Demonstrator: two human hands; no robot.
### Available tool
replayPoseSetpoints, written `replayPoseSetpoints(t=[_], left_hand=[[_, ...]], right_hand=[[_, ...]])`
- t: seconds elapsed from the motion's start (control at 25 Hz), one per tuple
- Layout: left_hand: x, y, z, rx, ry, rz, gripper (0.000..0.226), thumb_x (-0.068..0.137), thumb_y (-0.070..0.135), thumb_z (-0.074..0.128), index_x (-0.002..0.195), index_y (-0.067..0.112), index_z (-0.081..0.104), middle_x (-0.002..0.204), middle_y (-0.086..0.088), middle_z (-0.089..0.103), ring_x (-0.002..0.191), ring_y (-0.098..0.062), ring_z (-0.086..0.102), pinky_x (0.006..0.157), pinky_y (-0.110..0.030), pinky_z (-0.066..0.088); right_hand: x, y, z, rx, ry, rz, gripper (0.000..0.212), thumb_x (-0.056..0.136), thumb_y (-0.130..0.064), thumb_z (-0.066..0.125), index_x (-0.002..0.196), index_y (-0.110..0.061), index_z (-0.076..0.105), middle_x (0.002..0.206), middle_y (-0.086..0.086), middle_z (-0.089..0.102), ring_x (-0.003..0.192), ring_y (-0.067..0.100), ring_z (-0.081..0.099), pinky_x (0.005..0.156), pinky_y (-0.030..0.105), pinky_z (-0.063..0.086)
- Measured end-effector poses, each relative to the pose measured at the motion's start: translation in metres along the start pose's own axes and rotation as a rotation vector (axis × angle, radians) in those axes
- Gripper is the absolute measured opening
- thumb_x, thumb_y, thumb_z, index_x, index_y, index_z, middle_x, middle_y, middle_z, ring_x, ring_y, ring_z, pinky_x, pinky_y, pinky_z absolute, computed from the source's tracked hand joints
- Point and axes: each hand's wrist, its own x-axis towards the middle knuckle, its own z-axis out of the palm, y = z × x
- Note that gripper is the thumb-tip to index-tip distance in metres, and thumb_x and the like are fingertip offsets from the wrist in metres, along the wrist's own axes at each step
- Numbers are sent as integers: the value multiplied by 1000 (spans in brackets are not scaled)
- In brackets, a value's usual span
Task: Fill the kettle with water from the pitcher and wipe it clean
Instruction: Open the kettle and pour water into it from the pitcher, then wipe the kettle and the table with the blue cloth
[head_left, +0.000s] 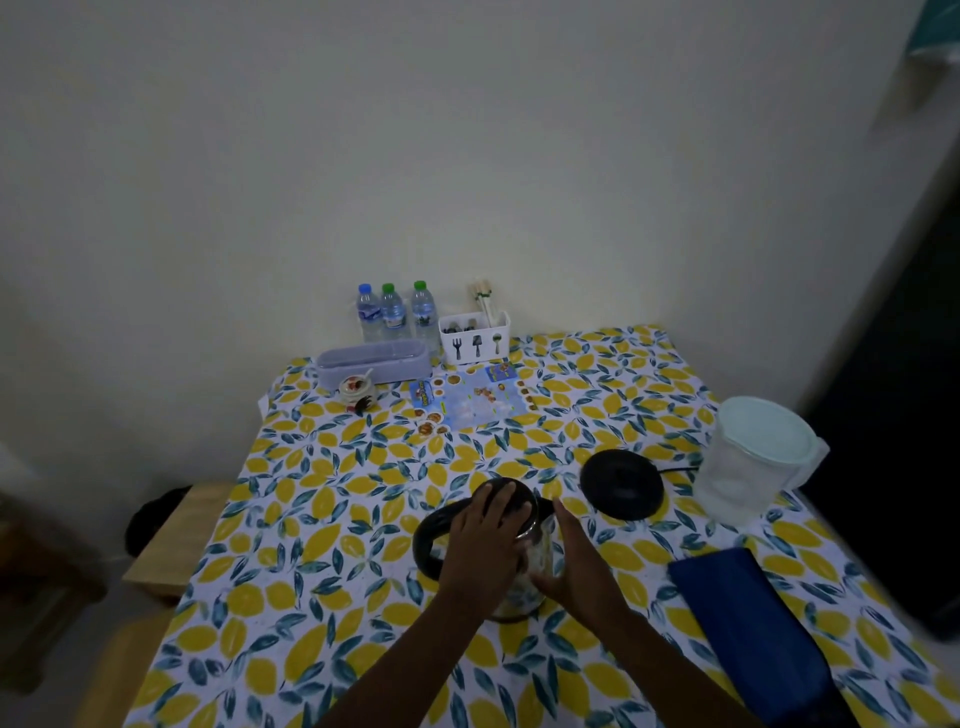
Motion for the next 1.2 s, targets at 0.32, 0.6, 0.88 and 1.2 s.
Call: replayPoseSetpoints(t=[0.32,0.6,0.88,1.2], left_hand=[[19,40,6,-23,56,150,31,88,27,48,115,21,64,126,-1,63,127,-28,51,103,-52,43],[37,116,64,-279,-67,236,44,94,27,36,128,8,56,136,-11,56,132,-31,45,104,-48,41],[33,162,118,-402,-279,187,55,94,38,30,136,7,47,148,-12,42,142,-29,26,115,-47,29],[44,179,132,-415,-293,102,54,91,37,32,130,6,54,140,-13,51,136,-32,37,111,-46,33]], right_hand=[[-10,49,-31,-226,45,-89,96,78,-46,66,149,-27,6,158,-3,12,146,12,7,115,45,27],[-51,127,-84,-480,22,163,86,75,-80,33,147,-39,11,158,-3,15,145,24,8,110,59,20],[-88,220,-122,-611,-146,578,93,60,-89,10,145,-49,9,161,1,0,145,38,-1,110,65,10],[-83,235,-117,-645,-158,516,66,73,-54,58,135,-39,43,143,16,43,112,41,47,84,53,48]])
